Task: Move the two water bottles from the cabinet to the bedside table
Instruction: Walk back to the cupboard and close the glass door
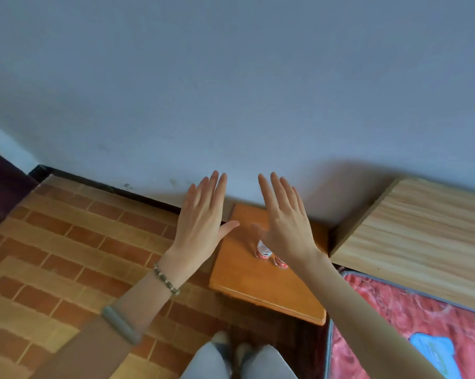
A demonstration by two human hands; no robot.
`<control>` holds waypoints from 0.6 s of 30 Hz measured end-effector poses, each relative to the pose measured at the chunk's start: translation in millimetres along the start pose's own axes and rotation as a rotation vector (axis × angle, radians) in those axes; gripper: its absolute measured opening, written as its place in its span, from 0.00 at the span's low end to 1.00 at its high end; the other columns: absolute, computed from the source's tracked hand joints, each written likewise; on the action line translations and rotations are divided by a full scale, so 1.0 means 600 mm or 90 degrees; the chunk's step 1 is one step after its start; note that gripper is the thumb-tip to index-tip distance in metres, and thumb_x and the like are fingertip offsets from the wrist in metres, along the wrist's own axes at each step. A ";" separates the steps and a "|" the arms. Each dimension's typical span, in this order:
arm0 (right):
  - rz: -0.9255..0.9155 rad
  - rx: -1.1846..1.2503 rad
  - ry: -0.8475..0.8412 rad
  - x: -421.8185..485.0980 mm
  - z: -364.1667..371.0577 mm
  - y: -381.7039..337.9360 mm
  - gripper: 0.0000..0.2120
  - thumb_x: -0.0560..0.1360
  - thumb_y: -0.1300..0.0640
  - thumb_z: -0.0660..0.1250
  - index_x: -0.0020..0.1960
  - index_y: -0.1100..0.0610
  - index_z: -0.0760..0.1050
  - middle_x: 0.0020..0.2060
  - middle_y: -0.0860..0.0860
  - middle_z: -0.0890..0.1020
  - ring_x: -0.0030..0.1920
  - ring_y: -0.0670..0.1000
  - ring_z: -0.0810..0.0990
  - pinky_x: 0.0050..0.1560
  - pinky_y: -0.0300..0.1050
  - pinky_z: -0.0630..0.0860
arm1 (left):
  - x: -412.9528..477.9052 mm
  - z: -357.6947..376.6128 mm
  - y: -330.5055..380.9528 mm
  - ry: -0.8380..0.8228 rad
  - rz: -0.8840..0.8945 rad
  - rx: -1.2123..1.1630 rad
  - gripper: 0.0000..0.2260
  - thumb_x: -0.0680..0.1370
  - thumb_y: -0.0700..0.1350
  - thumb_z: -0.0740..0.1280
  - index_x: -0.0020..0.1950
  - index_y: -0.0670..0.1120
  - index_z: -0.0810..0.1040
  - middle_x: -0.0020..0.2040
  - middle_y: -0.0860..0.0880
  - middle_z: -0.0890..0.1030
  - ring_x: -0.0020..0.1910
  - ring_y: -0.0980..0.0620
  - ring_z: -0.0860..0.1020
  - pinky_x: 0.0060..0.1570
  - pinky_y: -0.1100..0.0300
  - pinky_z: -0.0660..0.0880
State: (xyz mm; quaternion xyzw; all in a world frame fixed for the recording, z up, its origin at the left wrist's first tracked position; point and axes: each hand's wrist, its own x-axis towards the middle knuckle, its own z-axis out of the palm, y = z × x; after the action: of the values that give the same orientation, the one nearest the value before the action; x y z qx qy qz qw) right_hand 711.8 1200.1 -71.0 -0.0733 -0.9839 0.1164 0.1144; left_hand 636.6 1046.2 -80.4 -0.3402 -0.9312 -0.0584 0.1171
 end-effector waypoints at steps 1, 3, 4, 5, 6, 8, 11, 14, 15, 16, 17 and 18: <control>-0.020 0.005 -0.004 0.005 0.000 -0.012 0.42 0.71 0.52 0.72 0.75 0.54 0.48 0.75 0.59 0.55 0.74 0.60 0.50 0.70 0.53 0.44 | -0.010 -0.006 -0.008 0.002 -0.021 0.015 0.42 0.68 0.62 0.68 0.73 0.40 0.56 0.72 0.39 0.64 0.69 0.41 0.65 0.66 0.45 0.63; -0.067 0.011 -0.018 0.013 0.004 -0.035 0.43 0.71 0.50 0.71 0.75 0.53 0.47 0.75 0.58 0.55 0.74 0.60 0.50 0.70 0.52 0.42 | -0.031 -0.018 -0.021 0.000 -0.072 0.034 0.43 0.68 0.62 0.68 0.73 0.40 0.56 0.72 0.40 0.64 0.70 0.42 0.65 0.67 0.46 0.62; -0.092 0.013 -0.026 0.017 0.006 -0.046 0.44 0.71 0.49 0.71 0.75 0.53 0.46 0.75 0.58 0.54 0.74 0.59 0.50 0.70 0.52 0.42 | -0.044 -0.023 -0.028 -0.001 -0.103 0.040 0.43 0.68 0.63 0.68 0.73 0.41 0.56 0.72 0.40 0.64 0.70 0.42 0.65 0.67 0.46 0.61; -0.117 0.017 -0.031 0.020 0.008 -0.058 0.44 0.71 0.49 0.71 0.75 0.52 0.46 0.75 0.58 0.54 0.74 0.59 0.50 0.70 0.52 0.42 | -0.057 -0.028 -0.034 0.000 -0.133 0.048 0.43 0.67 0.63 0.68 0.73 0.41 0.57 0.72 0.40 0.64 0.70 0.42 0.65 0.67 0.46 0.62; -0.141 0.023 -0.035 0.022 0.009 -0.070 0.45 0.71 0.48 0.71 0.75 0.52 0.45 0.75 0.58 0.54 0.74 0.59 0.49 0.70 0.52 0.42 | -0.071 -0.033 -0.039 0.003 -0.163 0.057 0.43 0.67 0.63 0.69 0.73 0.42 0.57 0.72 0.40 0.65 0.70 0.42 0.65 0.66 0.47 0.62; -0.203 0.040 -0.054 0.025 0.010 -0.094 0.44 0.72 0.47 0.70 0.75 0.51 0.43 0.75 0.57 0.52 0.75 0.58 0.47 0.71 0.52 0.41 | -0.102 -0.044 -0.046 0.000 -0.222 0.072 0.44 0.68 0.64 0.68 0.74 0.42 0.54 0.73 0.41 0.62 0.71 0.42 0.63 0.67 0.46 0.60; -0.301 0.077 -0.080 0.020 0.008 -0.131 0.43 0.73 0.48 0.68 0.75 0.51 0.43 0.76 0.56 0.50 0.75 0.57 0.44 0.72 0.53 0.41 | -0.154 -0.060 -0.051 -0.009 -0.309 0.081 0.44 0.70 0.64 0.64 0.75 0.44 0.45 0.76 0.43 0.54 0.74 0.45 0.55 0.71 0.47 0.54; -0.395 0.083 -0.107 0.007 0.014 -0.173 0.42 0.74 0.44 0.65 0.75 0.50 0.39 0.76 0.54 0.45 0.75 0.56 0.41 0.72 0.51 0.37 | -0.214 -0.083 -0.047 0.007 -0.394 0.097 0.44 0.71 0.64 0.63 0.75 0.45 0.43 0.76 0.43 0.53 0.74 0.45 0.53 0.72 0.47 0.54; -0.423 0.082 -0.112 0.001 0.018 -0.189 0.43 0.74 0.42 0.64 0.75 0.49 0.38 0.76 0.54 0.45 0.75 0.56 0.40 0.71 0.51 0.36 | -0.236 -0.090 -0.045 0.013 -0.423 0.103 0.44 0.71 0.64 0.63 0.75 0.45 0.44 0.76 0.43 0.53 0.74 0.45 0.53 0.72 0.47 0.53; -0.450 0.081 -0.116 -0.007 0.020 -0.206 0.43 0.74 0.40 0.63 0.75 0.49 0.37 0.76 0.54 0.45 0.75 0.56 0.41 0.71 0.52 0.37 | -0.258 -0.098 -0.043 0.017 -0.454 0.106 0.44 0.71 0.63 0.63 0.75 0.44 0.45 0.76 0.43 0.53 0.74 0.45 0.53 0.72 0.47 0.53; -0.480 0.081 -0.118 -0.016 0.021 -0.224 0.43 0.73 0.40 0.63 0.75 0.49 0.38 0.76 0.54 0.46 0.75 0.56 0.42 0.71 0.53 0.38 | -0.280 -0.106 -0.041 0.023 -0.485 0.112 0.43 0.71 0.63 0.64 0.75 0.44 0.45 0.76 0.44 0.54 0.74 0.45 0.53 0.72 0.47 0.52; -0.511 0.088 -0.115 -0.027 0.022 -0.241 0.42 0.73 0.39 0.63 0.75 0.50 0.40 0.76 0.55 0.48 0.75 0.57 0.44 0.72 0.54 0.40 | -0.302 -0.114 -0.038 0.033 -0.516 0.121 0.43 0.71 0.63 0.64 0.75 0.44 0.46 0.76 0.44 0.54 0.74 0.45 0.53 0.72 0.48 0.51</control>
State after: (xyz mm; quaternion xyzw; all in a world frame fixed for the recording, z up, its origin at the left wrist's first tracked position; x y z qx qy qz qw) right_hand 706.9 1055.6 -51.0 0.3341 -0.9304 0.1341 0.0688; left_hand 768.0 903.5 -61.7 0.0675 -0.9878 -0.0222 0.1386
